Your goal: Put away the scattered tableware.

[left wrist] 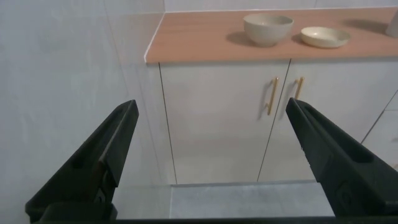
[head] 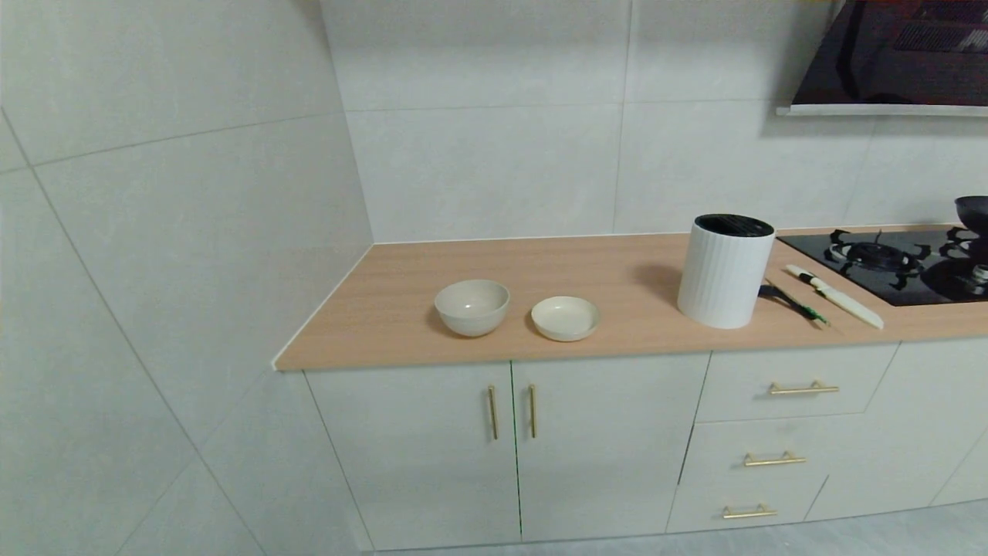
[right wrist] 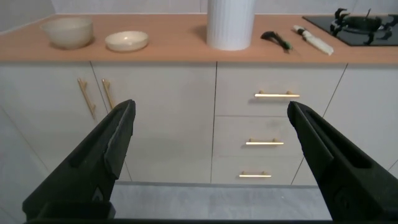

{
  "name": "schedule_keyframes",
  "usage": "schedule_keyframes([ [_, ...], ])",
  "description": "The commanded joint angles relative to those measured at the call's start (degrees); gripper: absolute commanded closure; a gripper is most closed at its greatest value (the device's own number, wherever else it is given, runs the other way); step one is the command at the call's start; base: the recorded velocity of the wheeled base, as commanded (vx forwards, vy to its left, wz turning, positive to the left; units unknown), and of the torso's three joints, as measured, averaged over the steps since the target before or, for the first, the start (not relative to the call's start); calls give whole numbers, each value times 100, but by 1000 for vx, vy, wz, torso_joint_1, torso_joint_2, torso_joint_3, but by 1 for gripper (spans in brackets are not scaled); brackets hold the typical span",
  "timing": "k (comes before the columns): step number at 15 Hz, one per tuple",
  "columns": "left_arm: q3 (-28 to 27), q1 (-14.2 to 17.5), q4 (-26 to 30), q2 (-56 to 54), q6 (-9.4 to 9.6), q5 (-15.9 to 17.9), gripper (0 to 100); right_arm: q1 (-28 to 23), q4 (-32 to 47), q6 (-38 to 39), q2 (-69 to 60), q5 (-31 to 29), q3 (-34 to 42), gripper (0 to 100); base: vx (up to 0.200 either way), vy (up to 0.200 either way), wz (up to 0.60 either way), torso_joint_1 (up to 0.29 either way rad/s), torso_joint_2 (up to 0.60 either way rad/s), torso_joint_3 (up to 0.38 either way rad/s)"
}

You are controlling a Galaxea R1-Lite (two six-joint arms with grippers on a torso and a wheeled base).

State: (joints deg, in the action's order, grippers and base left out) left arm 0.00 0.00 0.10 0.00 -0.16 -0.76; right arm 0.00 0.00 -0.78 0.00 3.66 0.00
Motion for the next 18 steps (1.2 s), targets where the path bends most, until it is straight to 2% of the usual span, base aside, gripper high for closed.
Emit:
schedule_keyframes([
  [1, 0, 0, -1, 9, -2, -4, 0, 0, 0, -1, 9, 3, 0, 0, 0, 0, 0, -246, 554, 300],
  [18, 0, 0, -1, 9, -2, -4, 0, 0, 0, 8, 9, 3, 0, 0, 0, 0, 0, -213, 507, 294],
])
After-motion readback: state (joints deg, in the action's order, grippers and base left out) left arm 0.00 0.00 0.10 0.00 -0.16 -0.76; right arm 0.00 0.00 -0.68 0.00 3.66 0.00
